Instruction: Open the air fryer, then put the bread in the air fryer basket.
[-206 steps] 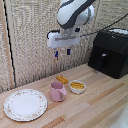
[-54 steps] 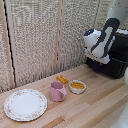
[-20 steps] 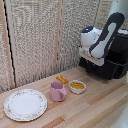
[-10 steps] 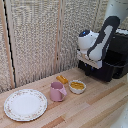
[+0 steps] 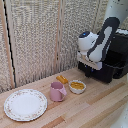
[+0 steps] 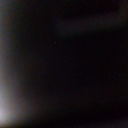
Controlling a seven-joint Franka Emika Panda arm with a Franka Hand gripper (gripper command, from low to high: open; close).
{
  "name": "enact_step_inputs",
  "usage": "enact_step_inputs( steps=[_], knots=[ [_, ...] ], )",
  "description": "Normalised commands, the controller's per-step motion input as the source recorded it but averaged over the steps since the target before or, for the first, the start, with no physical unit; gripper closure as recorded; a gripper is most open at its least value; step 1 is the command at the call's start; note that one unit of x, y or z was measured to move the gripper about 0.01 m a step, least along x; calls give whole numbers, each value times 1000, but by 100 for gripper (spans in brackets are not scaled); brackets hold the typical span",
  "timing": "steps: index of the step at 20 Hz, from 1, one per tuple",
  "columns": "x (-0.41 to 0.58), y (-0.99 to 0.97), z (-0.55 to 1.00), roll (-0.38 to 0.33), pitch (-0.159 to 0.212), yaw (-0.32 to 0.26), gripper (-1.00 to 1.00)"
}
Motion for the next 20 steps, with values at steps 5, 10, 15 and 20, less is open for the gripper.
enact_step_inputs(
  steps=[5, 10, 15, 20],
  knots=[
    [5, 313, 343, 39, 0, -15, -100],
    [76, 383, 759, 20, -12, 0, -100],
    [268, 355, 706, -10, -10, 0, -100],
    [457, 203, 468, -15, 14, 100, -100]
  ],
)
